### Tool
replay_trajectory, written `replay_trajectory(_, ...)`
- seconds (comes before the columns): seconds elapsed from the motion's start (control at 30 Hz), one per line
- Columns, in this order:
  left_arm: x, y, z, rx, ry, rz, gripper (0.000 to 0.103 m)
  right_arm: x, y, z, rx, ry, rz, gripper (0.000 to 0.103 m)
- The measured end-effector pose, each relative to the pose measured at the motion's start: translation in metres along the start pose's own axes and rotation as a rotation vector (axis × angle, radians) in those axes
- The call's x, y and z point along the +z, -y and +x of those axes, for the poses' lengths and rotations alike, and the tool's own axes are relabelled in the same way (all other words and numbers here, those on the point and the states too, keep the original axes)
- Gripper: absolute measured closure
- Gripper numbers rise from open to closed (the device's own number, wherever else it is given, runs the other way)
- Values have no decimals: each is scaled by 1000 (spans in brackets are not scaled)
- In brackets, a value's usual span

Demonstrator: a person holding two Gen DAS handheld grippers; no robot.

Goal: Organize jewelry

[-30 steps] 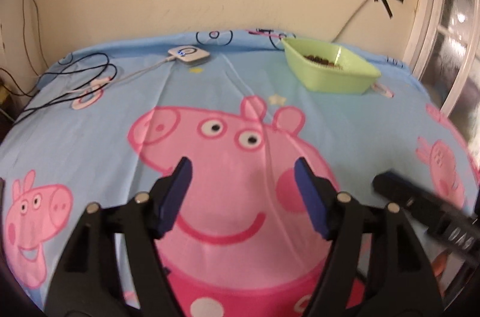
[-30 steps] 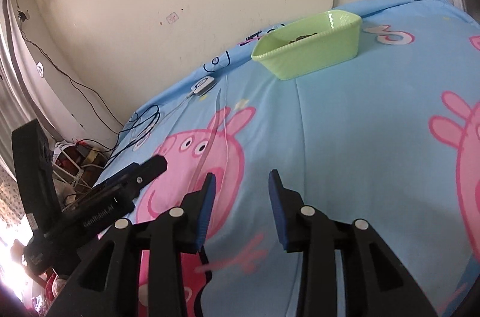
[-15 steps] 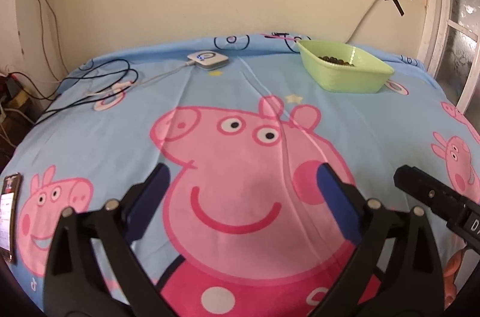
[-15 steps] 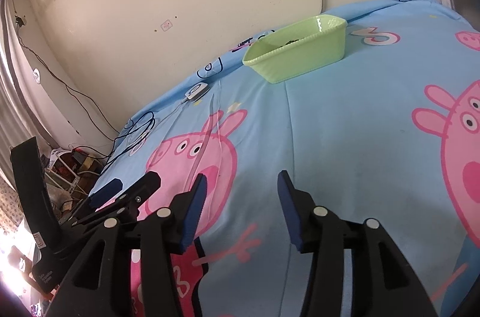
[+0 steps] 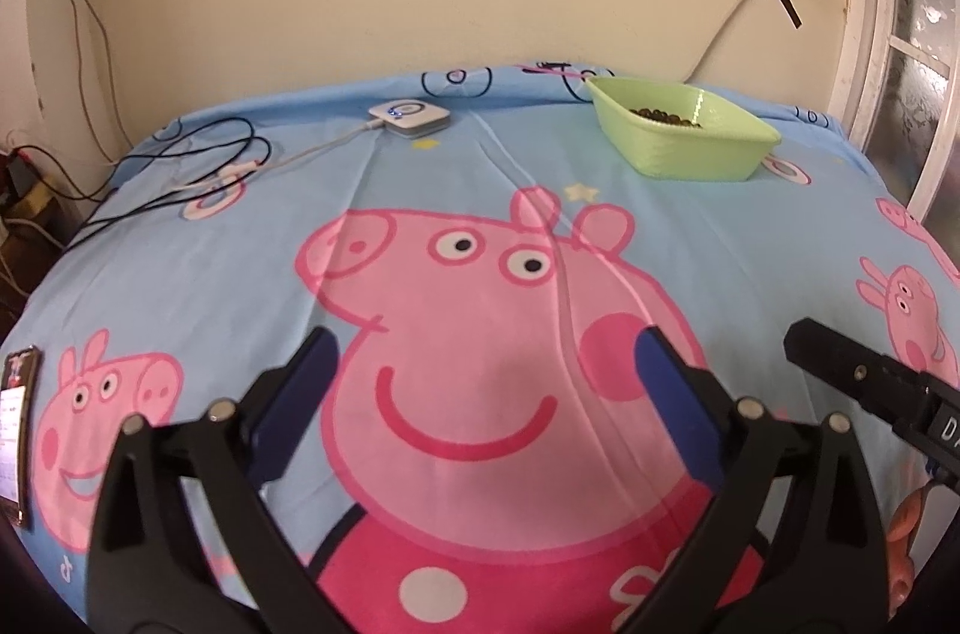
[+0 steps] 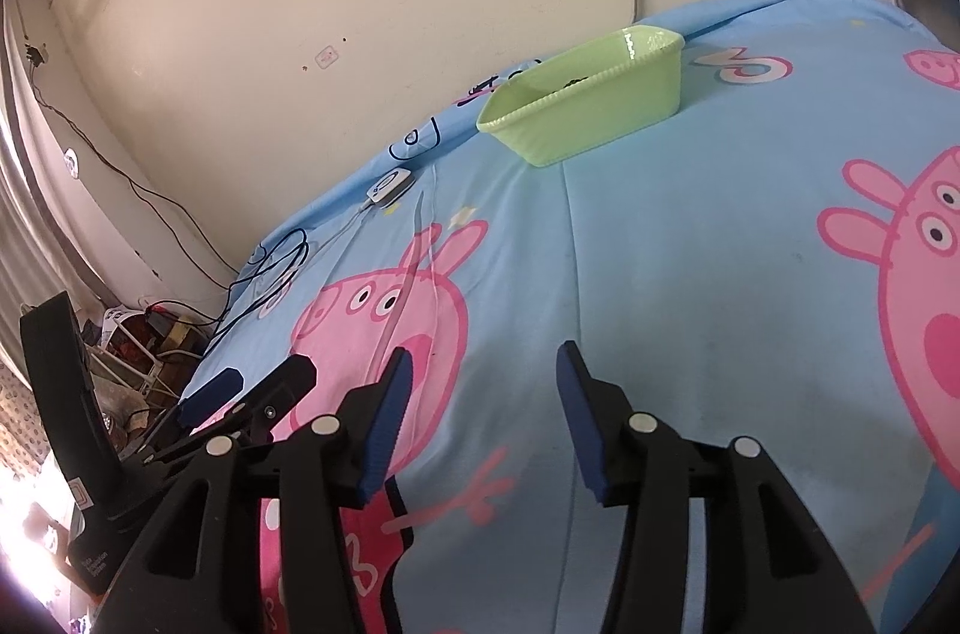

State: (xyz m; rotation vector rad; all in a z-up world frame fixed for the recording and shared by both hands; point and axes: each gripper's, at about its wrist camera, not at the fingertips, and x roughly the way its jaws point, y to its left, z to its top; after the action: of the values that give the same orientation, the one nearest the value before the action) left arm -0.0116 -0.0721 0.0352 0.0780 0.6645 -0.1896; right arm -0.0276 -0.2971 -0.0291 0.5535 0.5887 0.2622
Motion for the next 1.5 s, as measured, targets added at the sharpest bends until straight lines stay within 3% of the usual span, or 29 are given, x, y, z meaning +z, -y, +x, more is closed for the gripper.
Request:
replay_trajectory(0.43,-2,5,10,-40,-56,17,8,-2,3,1,29,-7,31,70)
replay_trajectory(0.6,-2,10,16,-4,-95,37,8,-3,5,1,45,-16,54,67)
replay_trajectory(0.77,-3,12,14,-25,-85,56,7,-3,8,0,41,-9,75,65)
replay_trajectory(1.03,-1,-1,11,-84,-67,-11,6,-5,3,-4,12,14,64,54)
replay_trajectory(1.5,-1,-8,18,-95,-109,-55,6,-5,6,-2,22,4,85,53)
